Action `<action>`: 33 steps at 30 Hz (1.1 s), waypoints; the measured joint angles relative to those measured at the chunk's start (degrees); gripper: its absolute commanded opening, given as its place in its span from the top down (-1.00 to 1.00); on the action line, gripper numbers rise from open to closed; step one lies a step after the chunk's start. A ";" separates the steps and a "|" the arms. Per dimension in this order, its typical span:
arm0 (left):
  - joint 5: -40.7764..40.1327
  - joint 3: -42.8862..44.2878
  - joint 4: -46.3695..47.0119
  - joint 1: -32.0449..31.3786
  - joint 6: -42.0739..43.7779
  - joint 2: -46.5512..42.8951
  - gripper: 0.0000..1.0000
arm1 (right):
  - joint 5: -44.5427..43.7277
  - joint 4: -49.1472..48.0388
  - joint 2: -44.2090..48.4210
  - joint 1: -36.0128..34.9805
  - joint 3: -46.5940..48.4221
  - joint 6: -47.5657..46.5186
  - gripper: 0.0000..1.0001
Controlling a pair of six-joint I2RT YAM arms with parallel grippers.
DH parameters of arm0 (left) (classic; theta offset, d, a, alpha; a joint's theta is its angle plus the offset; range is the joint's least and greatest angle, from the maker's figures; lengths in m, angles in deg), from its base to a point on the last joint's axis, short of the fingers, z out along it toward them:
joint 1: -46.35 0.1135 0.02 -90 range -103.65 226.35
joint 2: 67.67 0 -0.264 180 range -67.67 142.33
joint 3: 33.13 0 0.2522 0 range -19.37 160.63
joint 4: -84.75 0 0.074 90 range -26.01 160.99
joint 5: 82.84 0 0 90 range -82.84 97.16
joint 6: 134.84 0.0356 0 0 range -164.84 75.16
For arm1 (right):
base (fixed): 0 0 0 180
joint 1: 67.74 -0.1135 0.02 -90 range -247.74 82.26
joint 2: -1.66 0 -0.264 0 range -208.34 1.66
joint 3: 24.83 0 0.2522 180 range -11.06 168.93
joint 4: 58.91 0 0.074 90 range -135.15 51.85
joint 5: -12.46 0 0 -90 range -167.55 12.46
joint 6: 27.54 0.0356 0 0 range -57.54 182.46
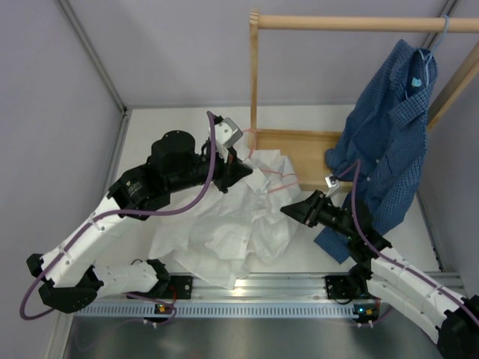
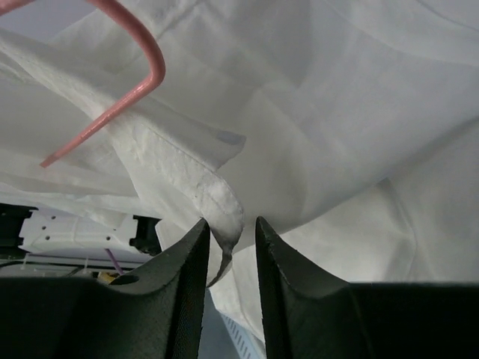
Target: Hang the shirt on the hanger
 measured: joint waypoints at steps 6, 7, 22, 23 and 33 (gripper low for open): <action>0.46 -1.46 0.52 0.00 -0.46 -1.07 1.00 | 1.14 -5.07 -2.34 0.00 -0.09 1.84 1.00; 0.59 -1.57 0.57 0.00 -0.44 -1.31 1.00 | 0.94 -5.09 -2.21 0.00 -0.02 1.62 1.00; 0.15 -5.57 0.83 0.00 0.48 -11.08 1.00 | 2.12 13.29 -5.27 12.96 19.65 -13.05 1.00; -0.74 -5.42 0.31 0.00 0.70 -11.28 1.00 | 2.60 15.65 -6.32 13.49 22.71 -14.43 1.00; -13.25 0.37 -5.16 -0.07 0.48 -8.35 1.00 | 9.99 23.63 -10.62 14.34 42.03 -22.38 1.00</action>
